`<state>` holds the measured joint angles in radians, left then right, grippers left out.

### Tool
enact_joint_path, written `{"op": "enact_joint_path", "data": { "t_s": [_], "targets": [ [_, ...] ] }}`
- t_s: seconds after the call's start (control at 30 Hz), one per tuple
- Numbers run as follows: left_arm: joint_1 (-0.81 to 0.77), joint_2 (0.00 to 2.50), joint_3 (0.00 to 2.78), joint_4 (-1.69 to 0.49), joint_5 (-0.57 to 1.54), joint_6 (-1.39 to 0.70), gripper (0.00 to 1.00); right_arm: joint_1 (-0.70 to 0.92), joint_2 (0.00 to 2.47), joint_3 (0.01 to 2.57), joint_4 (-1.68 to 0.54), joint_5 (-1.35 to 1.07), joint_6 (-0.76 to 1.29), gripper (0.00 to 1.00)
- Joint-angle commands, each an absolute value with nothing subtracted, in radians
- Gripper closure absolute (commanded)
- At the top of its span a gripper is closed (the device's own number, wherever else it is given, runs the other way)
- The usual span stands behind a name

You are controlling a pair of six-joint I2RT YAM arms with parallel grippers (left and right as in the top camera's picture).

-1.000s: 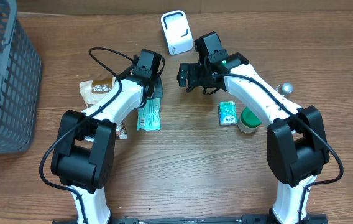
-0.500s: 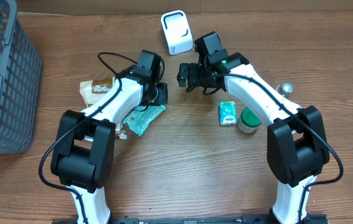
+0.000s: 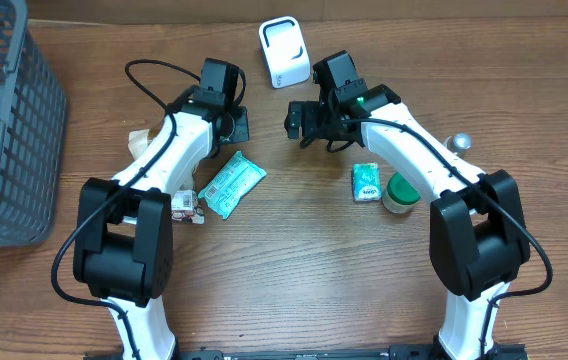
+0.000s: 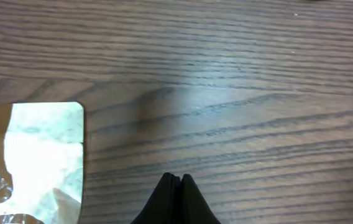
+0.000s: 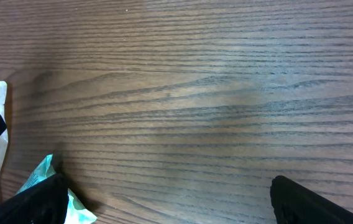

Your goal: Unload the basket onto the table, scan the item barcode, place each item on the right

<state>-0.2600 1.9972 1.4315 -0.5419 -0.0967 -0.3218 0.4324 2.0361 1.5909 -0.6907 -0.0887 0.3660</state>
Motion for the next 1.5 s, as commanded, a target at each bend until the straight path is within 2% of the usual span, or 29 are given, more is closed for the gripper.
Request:
{"op": "enact_joint_path", "data": {
  "t_s": [0.0, 0.17, 0.6, 1.47],
  "targets": [
    [-0.263, 2.041, 1.422, -0.523, -0.134, -0.329, 0.96, 0.429, 2.035, 1.588, -0.683, -0.080, 0.367, 0.00],
    [-0.263, 2.074, 1.422, -0.550, -0.075, -0.329, 0.96, 0.429, 2.035, 1.588, -0.685, -0.080, 0.367, 0.00],
    [-0.238, 2.055, 1.435, -0.747, -0.108, -0.382, 0.96, 0.429, 2.035, 1.588, -0.686, -0.080, 0.367, 0.00],
    [-0.309, 2.055, 1.363, -0.771, -0.075, -0.435, 0.96, 0.429, 2.035, 1.588, -0.694, -0.080, 0.367, 0.00]
  ]
}}
